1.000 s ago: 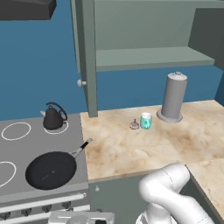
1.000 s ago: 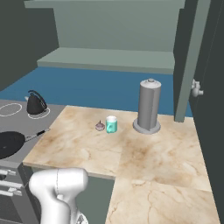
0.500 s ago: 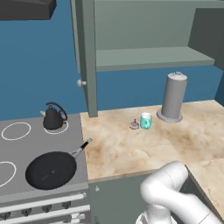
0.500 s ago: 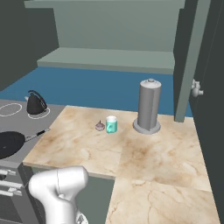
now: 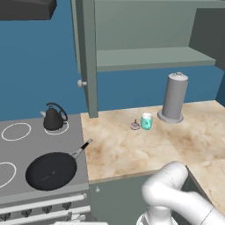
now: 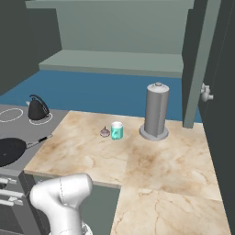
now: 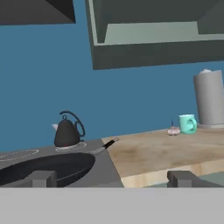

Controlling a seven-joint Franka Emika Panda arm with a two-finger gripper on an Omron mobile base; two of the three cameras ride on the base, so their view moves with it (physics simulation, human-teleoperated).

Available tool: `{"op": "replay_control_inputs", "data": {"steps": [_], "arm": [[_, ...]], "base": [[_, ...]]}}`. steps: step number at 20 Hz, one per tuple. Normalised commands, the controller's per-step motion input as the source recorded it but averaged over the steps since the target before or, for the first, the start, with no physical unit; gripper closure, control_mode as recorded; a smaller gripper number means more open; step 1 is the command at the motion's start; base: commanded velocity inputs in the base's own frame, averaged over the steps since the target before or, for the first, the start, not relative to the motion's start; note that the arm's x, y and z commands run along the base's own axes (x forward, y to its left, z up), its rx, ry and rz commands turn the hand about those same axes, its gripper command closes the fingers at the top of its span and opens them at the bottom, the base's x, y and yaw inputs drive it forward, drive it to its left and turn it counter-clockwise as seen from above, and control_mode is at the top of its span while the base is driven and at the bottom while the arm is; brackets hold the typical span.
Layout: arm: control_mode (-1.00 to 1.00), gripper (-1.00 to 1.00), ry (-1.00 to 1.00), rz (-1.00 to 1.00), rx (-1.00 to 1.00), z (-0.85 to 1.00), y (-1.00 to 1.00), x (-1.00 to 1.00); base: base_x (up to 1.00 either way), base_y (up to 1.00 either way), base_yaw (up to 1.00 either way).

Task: Pick the pan from the cabinet and place it on the stove. Then turn on the stove burner for the pan.

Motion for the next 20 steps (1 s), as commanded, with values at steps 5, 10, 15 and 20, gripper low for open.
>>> {"op": "replay_control_inputs", "data": {"steps": [5, 10, 15, 20], "arm": [[-1.00, -1.00, -0.12, 0.00, 0.00, -0.21, 0.19, 0.18], [-1.00, -1.00, -0.08, 0.01, -0.01, -0.19, 0.18, 0.02], [-1.00, -1.00, -0.07, 0.02, 0.00, -0.07, 0.01, 0.17], [-1.00, -1.00, -0.05, 0.05, 0.00, -0.10, -0.01, 0.23]], "base": [[0.00, 0.00, 0.00], [0.00, 0.00, 0.00], [0.00, 0.00, 0.00], [0.00, 0.00, 0.00]]}}
